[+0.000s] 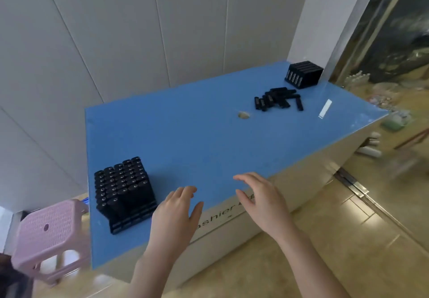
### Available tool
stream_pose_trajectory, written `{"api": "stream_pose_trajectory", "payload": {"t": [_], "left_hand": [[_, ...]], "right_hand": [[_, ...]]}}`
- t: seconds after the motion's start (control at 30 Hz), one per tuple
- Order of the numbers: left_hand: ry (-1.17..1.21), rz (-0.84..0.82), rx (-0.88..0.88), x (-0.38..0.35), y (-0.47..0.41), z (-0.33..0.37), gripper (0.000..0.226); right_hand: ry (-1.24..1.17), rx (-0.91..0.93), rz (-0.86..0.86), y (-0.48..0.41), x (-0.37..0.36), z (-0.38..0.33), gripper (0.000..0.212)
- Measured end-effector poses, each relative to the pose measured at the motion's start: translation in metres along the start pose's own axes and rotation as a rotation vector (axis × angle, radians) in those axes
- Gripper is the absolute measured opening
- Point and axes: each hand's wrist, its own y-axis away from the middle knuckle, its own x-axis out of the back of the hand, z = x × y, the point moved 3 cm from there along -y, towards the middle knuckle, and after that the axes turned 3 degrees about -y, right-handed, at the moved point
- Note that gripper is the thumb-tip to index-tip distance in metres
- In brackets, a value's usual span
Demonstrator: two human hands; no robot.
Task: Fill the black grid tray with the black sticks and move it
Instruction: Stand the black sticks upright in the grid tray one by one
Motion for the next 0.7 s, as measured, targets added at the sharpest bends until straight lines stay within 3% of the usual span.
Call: {"api": "stream_pose_trajectory", "payload": {"t": [0.33,0.7], "left_hand": [[0.047,-0.054,0.008,-0.096,-0.041,0.163,0.034],[0.035,0.000,0.095,-0.131,-0.104,0.207,0.034]], "right_hand": [[0.107,-0.102,0.060,0.010,0.124,0.155,0.026],[0.062,-0.099,0.002,-0.030,0.156,0.224,0.029]]}}
